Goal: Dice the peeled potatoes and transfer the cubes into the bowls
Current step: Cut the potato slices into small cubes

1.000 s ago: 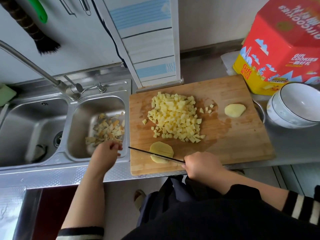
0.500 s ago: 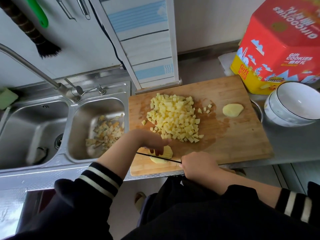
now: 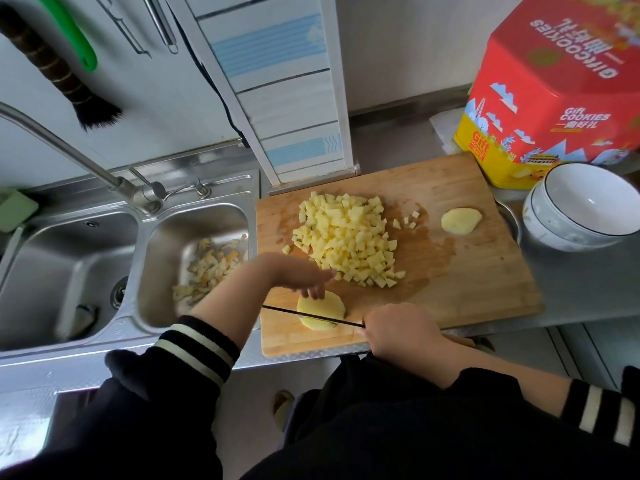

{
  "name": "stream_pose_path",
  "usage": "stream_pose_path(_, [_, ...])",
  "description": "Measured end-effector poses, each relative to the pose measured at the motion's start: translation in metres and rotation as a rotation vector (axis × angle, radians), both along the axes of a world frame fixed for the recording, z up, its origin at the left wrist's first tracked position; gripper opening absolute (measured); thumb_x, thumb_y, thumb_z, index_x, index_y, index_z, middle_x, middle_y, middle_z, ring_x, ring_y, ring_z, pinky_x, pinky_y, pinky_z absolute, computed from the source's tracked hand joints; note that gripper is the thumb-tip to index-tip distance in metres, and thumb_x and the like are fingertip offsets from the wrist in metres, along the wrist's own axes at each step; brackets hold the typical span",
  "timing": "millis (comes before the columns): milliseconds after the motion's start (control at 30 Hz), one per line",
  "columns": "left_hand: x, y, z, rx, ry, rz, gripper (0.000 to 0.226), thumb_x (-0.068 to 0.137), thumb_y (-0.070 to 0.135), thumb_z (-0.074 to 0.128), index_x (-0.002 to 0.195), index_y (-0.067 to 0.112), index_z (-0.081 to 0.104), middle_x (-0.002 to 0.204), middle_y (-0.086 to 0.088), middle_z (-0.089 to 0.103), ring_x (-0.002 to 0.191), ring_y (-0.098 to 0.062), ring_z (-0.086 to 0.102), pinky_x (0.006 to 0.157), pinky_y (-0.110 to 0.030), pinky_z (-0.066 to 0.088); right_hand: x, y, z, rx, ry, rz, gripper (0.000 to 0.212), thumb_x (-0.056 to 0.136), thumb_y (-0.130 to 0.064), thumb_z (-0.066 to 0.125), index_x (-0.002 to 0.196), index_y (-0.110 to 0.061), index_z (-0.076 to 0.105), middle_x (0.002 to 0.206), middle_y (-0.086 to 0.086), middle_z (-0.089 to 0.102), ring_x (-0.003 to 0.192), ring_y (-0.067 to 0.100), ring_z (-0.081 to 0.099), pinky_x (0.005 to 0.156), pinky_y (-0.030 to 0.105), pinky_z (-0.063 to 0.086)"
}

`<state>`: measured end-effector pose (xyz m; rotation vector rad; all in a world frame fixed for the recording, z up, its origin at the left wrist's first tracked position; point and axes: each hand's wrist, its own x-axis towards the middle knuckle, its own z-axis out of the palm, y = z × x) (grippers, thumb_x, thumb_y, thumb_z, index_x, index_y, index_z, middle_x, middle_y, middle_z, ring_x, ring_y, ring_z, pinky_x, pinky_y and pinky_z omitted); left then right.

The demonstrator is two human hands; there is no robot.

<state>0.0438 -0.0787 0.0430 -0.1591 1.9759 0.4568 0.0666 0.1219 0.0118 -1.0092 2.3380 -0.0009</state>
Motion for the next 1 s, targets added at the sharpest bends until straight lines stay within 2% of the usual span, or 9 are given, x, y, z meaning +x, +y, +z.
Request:
stream_pose_path(67, [-0.002, -0.012, 0.024, 0.026, 0.349, 0.159, 0.052, 0.105, 0.043, 0.024, 0.112, 0.013, 0.066, 0.111, -0.003, 0.068, 0.100, -0.015, 0.062, 0.101, -0.037, 0.045, -0.002, 0.004, 0.001, -0.010, -0.019, -0.039, 0.021, 0.097, -0.025, 0.044, 0.092, -0.016, 0.062, 0.079, -0.003, 0.057, 0.078, 0.021, 0.059, 0.055, 0.028, 0.036])
stream_pose_path(200, [0.025, -0.031, 0.043, -0.158, 1.428, 0.648, 0.016, 0.100, 0.020, 0.050, 0.100, 0.016, 0.065, 0.096, 0.009, 0.059, 0.084, -0.008, 0.055, 0.075, -0.026, 0.047, -0.007, 0.009, 0.009, -0.040, -0.027, -0.129, 0.029, 0.100, -0.033, 0.042, 0.091, -0.014, 0.061, 0.072, -0.004, 0.052, 0.073, 0.020, 0.057, 0.054, 0.030, 0.036])
stream_pose_path(267, [0.049, -0.037, 0.022, -0.286, 1.812, 0.561, 0.011, 0.096, 0.012, 0.053, 0.101, 0.006, 0.061, 0.097, -0.005, 0.060, 0.089, -0.018, 0.052, 0.078, -0.032, 0.044, -0.010, 0.011, 0.012, -0.045, -0.025, -0.198, 0.032, 0.102, -0.042, 0.038, 0.086, -0.019, 0.054, 0.073, -0.005, 0.052, 0.070, 0.017, 0.054, 0.057, 0.030, 0.040])
stream_pose_path(300, [0.062, -0.037, 0.005, -0.315, 1.871, 0.394, 0.012, 0.094, 0.012, 0.056, 0.103, 0.004, 0.058, 0.097, -0.012, 0.061, 0.090, -0.023, 0.051, 0.079, -0.035, 0.042, -0.011, 0.012, 0.012, -0.050, -0.026, -0.244, 0.033, 0.101, -0.045, 0.038, 0.085, -0.020, 0.053, 0.074, -0.006, 0.053, 0.067, 0.015, 0.052, 0.056, 0.029, 0.039])
stream_pose_path(400, [0.091, -0.028, -0.050, -0.205, 1.547, -0.066, 0.038, 0.092, 0.039, 0.063, 0.115, 0.012, 0.053, 0.110, -0.014, 0.062, 0.102, -0.029, 0.055, 0.084, -0.040, 0.046, -0.014, 0.014, 0.008, -0.093, -0.025, -0.355, 0.034, 0.100, -0.047, 0.040, 0.087, -0.020, 0.055, 0.071, -0.006, 0.054, 0.059, 0.010, 0.048, 0.049, 0.026, 0.035])
stream_pose_path(500, [0.099, -0.006, -0.075, -0.258, 0.930, -0.180, 0.081, 0.081, 0.053, 0.068, 0.147, 0.025, 0.029, 0.148, -0.003, 0.036, 0.135, -0.028, 0.032, 0.104, -0.050, 0.041, -0.017, 0.016, 0.003, -0.179, -0.058, -0.465, 0.031, 0.099, -0.046, 0.044, 0.078, -0.023, 0.050, 0.065, -0.007, 0.052, 0.055, 0.009, 0.048, 0.047, 0.025, 0.033])
stream_pose_path(567, [0.093, 0.000, -0.079, -0.293, 0.693, -0.237, 0.103, 0.078, 0.046, 0.075, 0.154, 0.028, 0.008, 0.158, 0.002, 0.014, 0.145, -0.024, 0.016, 0.112, -0.045, 0.035, -0.017, 0.016, 0.000, -0.215, -0.074, -0.503, 0.031, 0.099, -0.045, 0.046, 0.078, -0.022, 0.051, 0.063, -0.006, 0.053, 0.055, 0.010, 0.049, 0.047, 0.026, 0.034])
stream_pose_path(833, [0.059, 0.002, -0.079, -0.281, 0.625, -0.375, 0.089, 0.080, 0.032, 0.075, 0.151, 0.022, 0.022, 0.151, -0.001, 0.026, 0.130, -0.022, 0.032, 0.087, -0.030, 0.051, -0.017, 0.018, 0.003, -0.267, -0.081, -0.507, 0.037, 0.098, -0.044, 0.049, 0.066, -0.027, 0.039, 0.061, -0.008, 0.048, 0.055, 0.007, 0.046, 0.048, 0.027, 0.031])
stream_pose_path(1000, [0.061, -0.001, -0.081, -0.261, 0.623, -0.309, 0.085, 0.080, 0.036, 0.076, 0.147, 0.020, 0.027, 0.148, 0.000, 0.029, 0.127, -0.022, 0.035, 0.084, -0.031, 0.053, -0.020, 0.019, 0.004, -0.253, -0.077, -0.514, 0.037, 0.097, -0.044, 0.049, 0.066, -0.027, 0.040, 0.062, -0.008, 0.050, 0.056, 0.008, 0.048, 0.048, 0.027, 0.032])
